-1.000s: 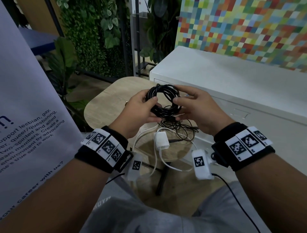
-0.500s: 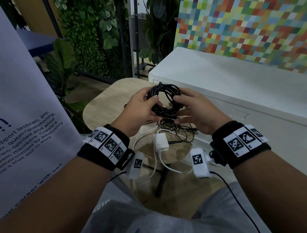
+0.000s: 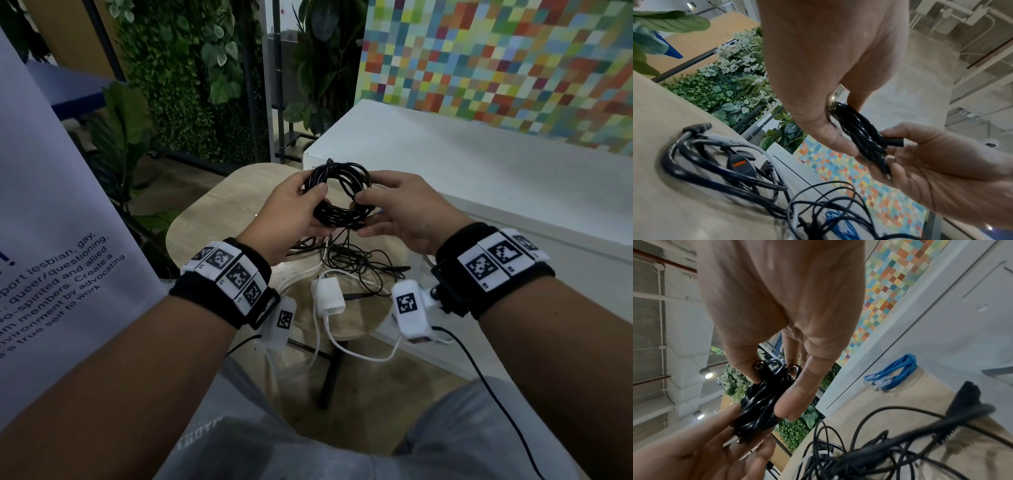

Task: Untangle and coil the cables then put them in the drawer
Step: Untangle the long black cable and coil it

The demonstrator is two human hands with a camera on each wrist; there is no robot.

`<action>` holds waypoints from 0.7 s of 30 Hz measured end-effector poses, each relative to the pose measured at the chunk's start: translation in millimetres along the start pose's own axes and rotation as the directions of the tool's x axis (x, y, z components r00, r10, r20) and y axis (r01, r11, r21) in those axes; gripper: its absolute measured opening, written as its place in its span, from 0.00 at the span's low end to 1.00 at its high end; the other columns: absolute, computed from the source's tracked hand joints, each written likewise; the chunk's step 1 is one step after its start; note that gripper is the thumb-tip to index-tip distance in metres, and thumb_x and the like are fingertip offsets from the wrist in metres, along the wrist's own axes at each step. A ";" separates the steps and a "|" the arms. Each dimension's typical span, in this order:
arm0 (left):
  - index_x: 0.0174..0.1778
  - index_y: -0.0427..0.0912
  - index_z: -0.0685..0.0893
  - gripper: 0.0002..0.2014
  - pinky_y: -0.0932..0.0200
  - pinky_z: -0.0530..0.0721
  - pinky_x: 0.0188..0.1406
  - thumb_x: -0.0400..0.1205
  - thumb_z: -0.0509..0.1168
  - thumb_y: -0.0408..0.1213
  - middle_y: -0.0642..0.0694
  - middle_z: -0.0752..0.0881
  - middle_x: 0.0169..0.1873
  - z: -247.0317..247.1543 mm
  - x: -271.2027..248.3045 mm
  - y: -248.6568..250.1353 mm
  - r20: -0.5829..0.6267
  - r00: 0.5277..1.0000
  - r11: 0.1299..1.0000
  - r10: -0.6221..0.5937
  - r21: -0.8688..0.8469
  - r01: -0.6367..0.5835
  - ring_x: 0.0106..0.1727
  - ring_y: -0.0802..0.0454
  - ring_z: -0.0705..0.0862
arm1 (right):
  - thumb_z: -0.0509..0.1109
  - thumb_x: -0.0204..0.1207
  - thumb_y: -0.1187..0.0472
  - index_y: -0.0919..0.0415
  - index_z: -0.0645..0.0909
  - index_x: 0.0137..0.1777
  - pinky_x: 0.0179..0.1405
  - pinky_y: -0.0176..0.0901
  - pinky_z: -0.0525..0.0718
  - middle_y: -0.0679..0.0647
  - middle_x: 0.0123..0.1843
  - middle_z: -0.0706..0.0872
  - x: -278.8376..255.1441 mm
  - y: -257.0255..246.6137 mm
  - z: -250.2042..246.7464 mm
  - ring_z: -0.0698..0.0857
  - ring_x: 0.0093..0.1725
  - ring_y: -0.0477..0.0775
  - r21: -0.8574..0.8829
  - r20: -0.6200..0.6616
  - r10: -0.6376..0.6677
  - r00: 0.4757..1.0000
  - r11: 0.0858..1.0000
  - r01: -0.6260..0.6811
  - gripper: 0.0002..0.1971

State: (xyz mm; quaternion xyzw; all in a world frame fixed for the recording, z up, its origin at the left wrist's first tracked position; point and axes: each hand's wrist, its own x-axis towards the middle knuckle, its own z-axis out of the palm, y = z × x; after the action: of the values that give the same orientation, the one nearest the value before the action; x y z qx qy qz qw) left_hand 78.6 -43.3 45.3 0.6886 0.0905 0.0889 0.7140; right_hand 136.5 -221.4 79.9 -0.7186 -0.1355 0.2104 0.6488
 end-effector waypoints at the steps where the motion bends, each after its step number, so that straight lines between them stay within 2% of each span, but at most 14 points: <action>1: 0.76 0.45 0.78 0.16 0.52 0.91 0.36 0.92 0.62 0.41 0.41 0.89 0.54 -0.8 3.8 -0.7 -0.020 1.000 0.999 -0.009 0.038 0.010 0.37 0.44 0.93 | 0.72 0.80 0.71 0.59 0.87 0.63 0.39 0.51 0.93 0.68 0.54 0.91 4.5 -0.9 0.0 0.93 0.40 0.68 -0.020 -0.019 0.005 1.000 1.000 -0.005 0.14; 4: 0.77 0.48 0.79 0.20 0.55 0.86 0.37 0.90 0.64 0.49 0.43 0.89 0.57 -8.1 14.7 -4.9 -0.121 0.993 0.982 -0.015 0.188 0.038 0.39 0.48 0.91 | 0.71 0.80 0.70 0.64 0.87 0.61 0.41 0.54 0.94 0.67 0.55 0.90 21.6 -1.3 -1.8 0.94 0.40 0.69 -0.062 -0.090 0.027 0.996 0.998 -0.033 0.11; 7: 0.71 0.48 0.84 0.18 0.55 0.83 0.51 0.88 0.65 0.51 0.48 0.88 0.56 -16.1 19.2 -11.5 -0.148 0.989 0.920 0.016 0.389 0.043 0.48 0.55 0.88 | 0.71 0.79 0.70 0.66 0.87 0.57 0.40 0.52 0.93 0.68 0.54 0.88 41.7 2.1 -5.9 0.94 0.40 0.70 -0.084 -0.155 0.050 0.987 0.994 -0.063 0.08; 9: 0.69 0.48 0.86 0.17 0.51 0.84 0.63 0.87 0.68 0.50 0.50 0.87 0.57 -18.9 21.6 -16.9 -0.120 0.993 0.874 -0.007 0.482 0.064 0.55 0.52 0.87 | 0.72 0.79 0.69 0.68 0.87 0.55 0.41 0.54 0.94 0.68 0.54 0.88 54.9 6.3 -7.9 0.94 0.40 0.70 -0.089 -0.207 0.065 0.976 0.992 -0.085 0.07; 11: 0.71 0.48 0.86 0.19 0.47 0.83 0.70 0.86 0.69 0.50 0.49 0.87 0.59 -18.5 23.2 -19.8 -0.082 0.995 0.826 -0.057 0.556 0.094 0.61 0.49 0.86 | 0.74 0.79 0.67 0.68 0.86 0.56 0.44 0.57 0.95 0.68 0.55 0.89 67.3 11.4 -8.3 0.95 0.41 0.69 -0.094 -0.249 0.082 0.965 0.990 -0.109 0.08; 16: 0.76 0.46 0.82 0.24 0.49 0.81 0.72 0.85 0.70 0.50 0.47 0.84 0.68 -13.2 23.6 -23.0 -0.024 0.988 0.753 -0.156 0.644 0.134 0.67 0.47 0.84 | 0.76 0.81 0.64 0.61 0.83 0.50 0.49 0.60 0.95 0.64 0.53 0.90 83.8 24.5 2.7 0.95 0.39 0.67 -0.169 -0.221 0.130 0.967 0.971 -0.170 0.04; 19: 0.76 0.45 0.82 0.25 0.50 0.82 0.71 0.85 0.71 0.51 0.47 0.86 0.68 -12.9 25.2 -24.8 -0.026 0.987 0.745 -0.157 0.653 0.136 0.66 0.48 0.84 | 0.79 0.77 0.59 0.64 0.85 0.51 0.48 0.62 0.94 0.64 0.50 0.92 92.9 34.6 8.7 0.95 0.39 0.65 -0.297 -0.234 0.128 0.964 0.935 -0.196 0.10; 21: 0.75 0.44 0.83 0.24 0.51 0.81 0.70 0.85 0.71 0.50 0.46 0.86 0.68 -13.7 25.6 -25.2 -0.032 0.987 0.740 -0.155 0.659 0.137 0.66 0.48 0.84 | 0.78 0.69 0.54 0.67 0.88 0.47 0.48 0.66 0.94 0.63 0.44 0.93 108.7 48.9 2.4 0.95 0.39 0.65 -0.452 -0.248 0.082 0.965 0.872 -0.190 0.15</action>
State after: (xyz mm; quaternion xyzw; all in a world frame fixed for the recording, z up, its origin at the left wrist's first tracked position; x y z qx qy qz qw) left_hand 100.0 -24.5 19.4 0.8876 0.1606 -0.0136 0.4315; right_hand 226.6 -174.4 17.6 -0.8814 -0.0584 0.1355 0.4488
